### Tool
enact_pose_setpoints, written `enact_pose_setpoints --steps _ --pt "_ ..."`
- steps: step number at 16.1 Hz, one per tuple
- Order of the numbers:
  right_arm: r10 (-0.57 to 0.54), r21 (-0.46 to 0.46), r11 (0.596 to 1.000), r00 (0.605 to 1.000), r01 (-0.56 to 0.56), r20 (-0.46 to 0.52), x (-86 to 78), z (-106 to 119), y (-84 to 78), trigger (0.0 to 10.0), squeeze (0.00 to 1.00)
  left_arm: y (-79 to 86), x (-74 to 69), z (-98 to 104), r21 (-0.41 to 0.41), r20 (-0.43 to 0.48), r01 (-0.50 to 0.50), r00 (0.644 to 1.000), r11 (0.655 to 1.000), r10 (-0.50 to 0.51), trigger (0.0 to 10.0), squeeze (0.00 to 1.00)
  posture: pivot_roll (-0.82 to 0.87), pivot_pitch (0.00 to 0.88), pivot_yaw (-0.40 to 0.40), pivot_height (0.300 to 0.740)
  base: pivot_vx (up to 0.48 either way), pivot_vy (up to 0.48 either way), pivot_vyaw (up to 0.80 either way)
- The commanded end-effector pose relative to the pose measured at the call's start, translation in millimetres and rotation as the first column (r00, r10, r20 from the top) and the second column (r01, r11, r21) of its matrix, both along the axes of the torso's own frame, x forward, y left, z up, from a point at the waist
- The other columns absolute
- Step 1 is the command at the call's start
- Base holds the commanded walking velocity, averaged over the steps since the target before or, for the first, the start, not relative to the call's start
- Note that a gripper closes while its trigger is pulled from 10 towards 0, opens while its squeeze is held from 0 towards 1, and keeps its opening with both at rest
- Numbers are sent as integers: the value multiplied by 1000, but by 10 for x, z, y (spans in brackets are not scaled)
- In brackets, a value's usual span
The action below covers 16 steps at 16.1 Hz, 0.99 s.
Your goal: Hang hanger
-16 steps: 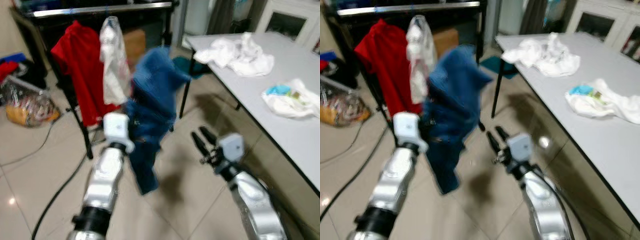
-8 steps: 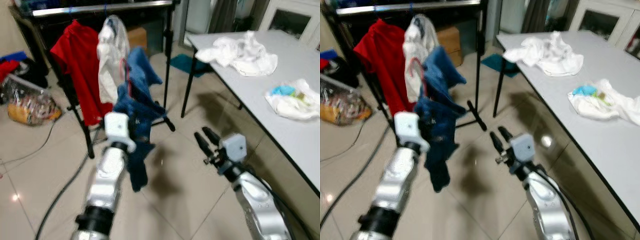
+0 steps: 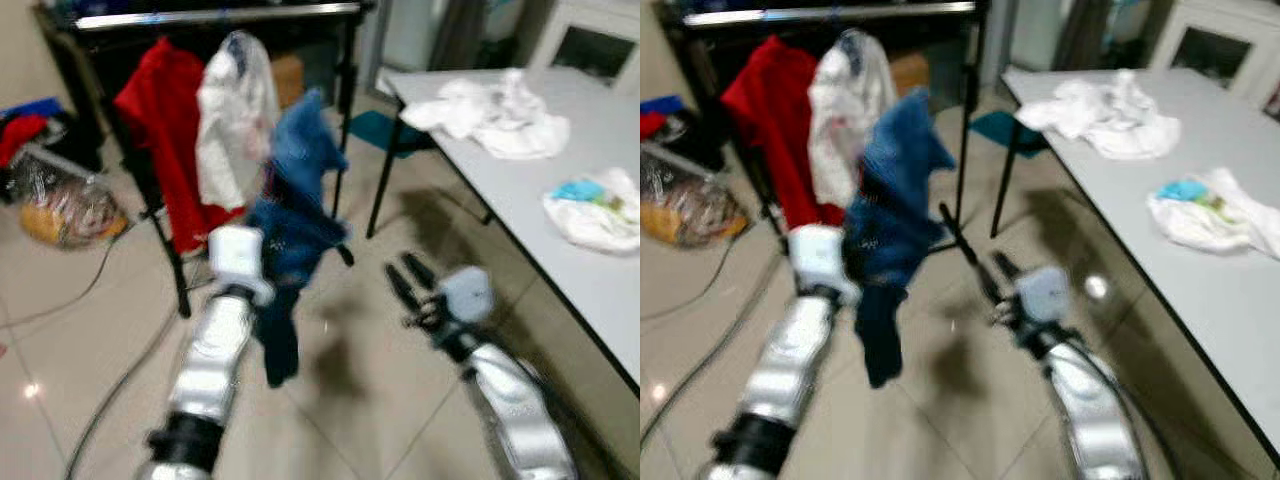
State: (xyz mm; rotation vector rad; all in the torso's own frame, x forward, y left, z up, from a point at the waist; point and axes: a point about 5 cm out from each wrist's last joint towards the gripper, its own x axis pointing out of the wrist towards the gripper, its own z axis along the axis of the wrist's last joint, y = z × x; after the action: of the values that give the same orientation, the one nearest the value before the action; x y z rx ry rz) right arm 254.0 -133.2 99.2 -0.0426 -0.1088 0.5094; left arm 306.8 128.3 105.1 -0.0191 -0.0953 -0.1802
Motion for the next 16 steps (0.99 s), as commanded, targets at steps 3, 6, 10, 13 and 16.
enact_pose_setpoints --steps 3,6,10,13,16 --pt "-29 -19 999 1000 29 6 2 13 -105 10000 0 -104 24 116 -12 53 27 998 1000 -26 10000 0 27 0 3 723 342 0 0" --pt "-30 -18 999 1000 30 6 4 13 -103 10000 0 -103 27 119 -11 55 28 998 1000 -27 10000 0 28 0 3 723 363 0 0" --pt "-29 -19 999 1000 29 5 0 10 -105 10000 0 -103 22 118 -11 56 28 998 1000 -28 10000 0 28 0 5 723 379 0 0" --pt "-30 -20 999 1000 30 4 -7 8 -104 10000 0 -104 19 117 -12 56 30 998 999 -30 10000 0 26 0 4 723 370 0 0" --pt "-31 -21 999 1000 31 3 -6 6 -109 10000 0 -109 18 116 -13 56 30 998 999 -29 10000 0 27 0 3 723 372 0 0"
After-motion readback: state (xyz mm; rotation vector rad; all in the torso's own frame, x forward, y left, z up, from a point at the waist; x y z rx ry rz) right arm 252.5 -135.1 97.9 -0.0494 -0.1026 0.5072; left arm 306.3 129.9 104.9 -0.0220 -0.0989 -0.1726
